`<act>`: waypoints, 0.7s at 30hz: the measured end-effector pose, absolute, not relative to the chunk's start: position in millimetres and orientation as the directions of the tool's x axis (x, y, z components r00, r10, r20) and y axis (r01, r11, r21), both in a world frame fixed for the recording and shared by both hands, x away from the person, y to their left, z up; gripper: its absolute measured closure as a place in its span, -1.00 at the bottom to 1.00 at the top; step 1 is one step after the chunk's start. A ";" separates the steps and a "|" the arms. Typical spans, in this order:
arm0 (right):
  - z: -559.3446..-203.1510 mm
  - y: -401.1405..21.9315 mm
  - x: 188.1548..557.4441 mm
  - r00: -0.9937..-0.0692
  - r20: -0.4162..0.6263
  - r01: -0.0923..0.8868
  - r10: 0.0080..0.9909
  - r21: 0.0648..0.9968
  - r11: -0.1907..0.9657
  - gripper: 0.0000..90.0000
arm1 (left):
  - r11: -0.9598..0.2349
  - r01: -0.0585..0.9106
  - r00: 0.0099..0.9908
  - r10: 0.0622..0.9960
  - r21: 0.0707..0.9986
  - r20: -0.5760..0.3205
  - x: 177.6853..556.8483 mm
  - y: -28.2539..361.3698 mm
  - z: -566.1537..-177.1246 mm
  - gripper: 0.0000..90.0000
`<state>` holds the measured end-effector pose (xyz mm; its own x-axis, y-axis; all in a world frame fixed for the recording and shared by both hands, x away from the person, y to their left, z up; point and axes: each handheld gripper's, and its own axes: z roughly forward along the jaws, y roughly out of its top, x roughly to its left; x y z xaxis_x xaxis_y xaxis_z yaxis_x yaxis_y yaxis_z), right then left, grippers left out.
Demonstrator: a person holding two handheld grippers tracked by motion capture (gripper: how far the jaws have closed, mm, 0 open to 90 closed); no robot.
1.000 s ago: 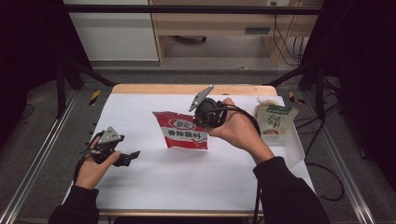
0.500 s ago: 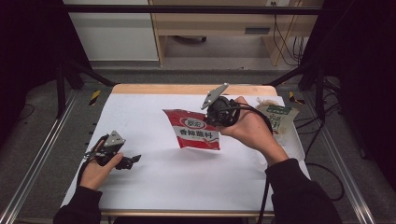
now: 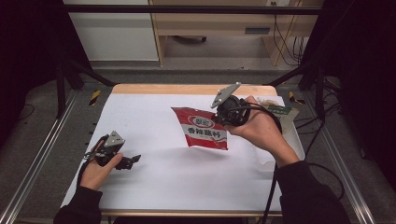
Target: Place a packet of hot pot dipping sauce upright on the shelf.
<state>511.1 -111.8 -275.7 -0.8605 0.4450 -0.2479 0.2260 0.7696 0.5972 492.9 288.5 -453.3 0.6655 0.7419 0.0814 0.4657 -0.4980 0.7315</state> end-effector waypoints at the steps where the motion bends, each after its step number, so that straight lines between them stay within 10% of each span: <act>1: -274.9 -113.4 510.8 -0.860 -0.248 0.225 0.446 0.599 0.768 1.00 | -0.498 0.466 0.665 0.742 0.731 0.082 492.9 288.6 -453.4 -0.82; 21: -255.7 -146.4 499.8 -0.835 -0.269 0.222 0.479 0.633 0.741 1.00 | -0.501 0.470 0.661 0.745 0.727 0.086 492.8 287.8 -455.4 -0.82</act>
